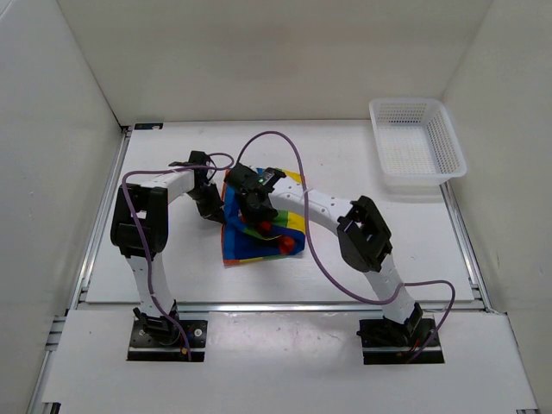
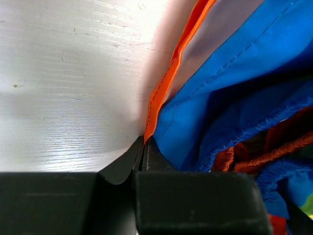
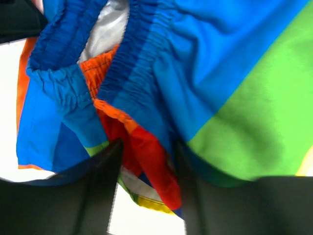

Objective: Fold and stack the shorts
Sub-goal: Fold the shorts

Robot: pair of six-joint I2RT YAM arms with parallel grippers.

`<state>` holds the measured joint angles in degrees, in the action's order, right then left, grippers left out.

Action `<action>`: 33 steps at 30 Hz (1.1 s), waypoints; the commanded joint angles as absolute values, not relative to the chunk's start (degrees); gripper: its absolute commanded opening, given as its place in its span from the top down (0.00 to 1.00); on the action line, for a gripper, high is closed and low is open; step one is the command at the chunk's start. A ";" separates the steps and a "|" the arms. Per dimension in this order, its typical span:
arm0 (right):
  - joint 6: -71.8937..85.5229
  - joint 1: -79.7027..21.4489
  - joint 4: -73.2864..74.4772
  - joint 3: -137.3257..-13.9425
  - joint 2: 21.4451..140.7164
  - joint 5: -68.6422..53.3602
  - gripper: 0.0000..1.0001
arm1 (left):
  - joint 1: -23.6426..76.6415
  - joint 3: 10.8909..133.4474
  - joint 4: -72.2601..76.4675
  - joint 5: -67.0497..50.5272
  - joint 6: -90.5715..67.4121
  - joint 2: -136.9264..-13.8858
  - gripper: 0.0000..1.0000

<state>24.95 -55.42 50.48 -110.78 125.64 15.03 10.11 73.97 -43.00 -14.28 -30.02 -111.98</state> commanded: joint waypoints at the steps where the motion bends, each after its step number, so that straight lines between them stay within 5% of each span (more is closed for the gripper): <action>1: 24.35 -54.93 50.80 -111.71 124.89 17.13 0.50 | 10.46 73.30 -41.92 -15.12 -29.97 -111.97 0.89; 2: 24.87 -54.93 50.80 -111.71 124.89 17.14 0.58 | 10.46 73.30 -41.92 -15.12 -29.97 -111.97 0.89; 3: 24.87 -54.93 50.80 -111.71 124.89 17.66 0.78 | 10.46 73.30 -41.92 -15.12 -29.97 -111.97 0.89; 6: 25.40 -54.93 50.80 -111.71 122.44 18.28 1.00 | 10.46 73.30 -41.92 -15.12 -29.97 -111.97 0.89; 21: 23.12 -58.09 47.90 -123.22 126.03 7.56 1.00 | 10.46 72.25 -41.92 -15.12 -29.44 -111.45 0.89; 33: 24.26 -58.62 42.10 -117.87 129.82 3.24 0.96 | 9.84 70.40 -41.92 -15.12 -29.44 -108.20 0.89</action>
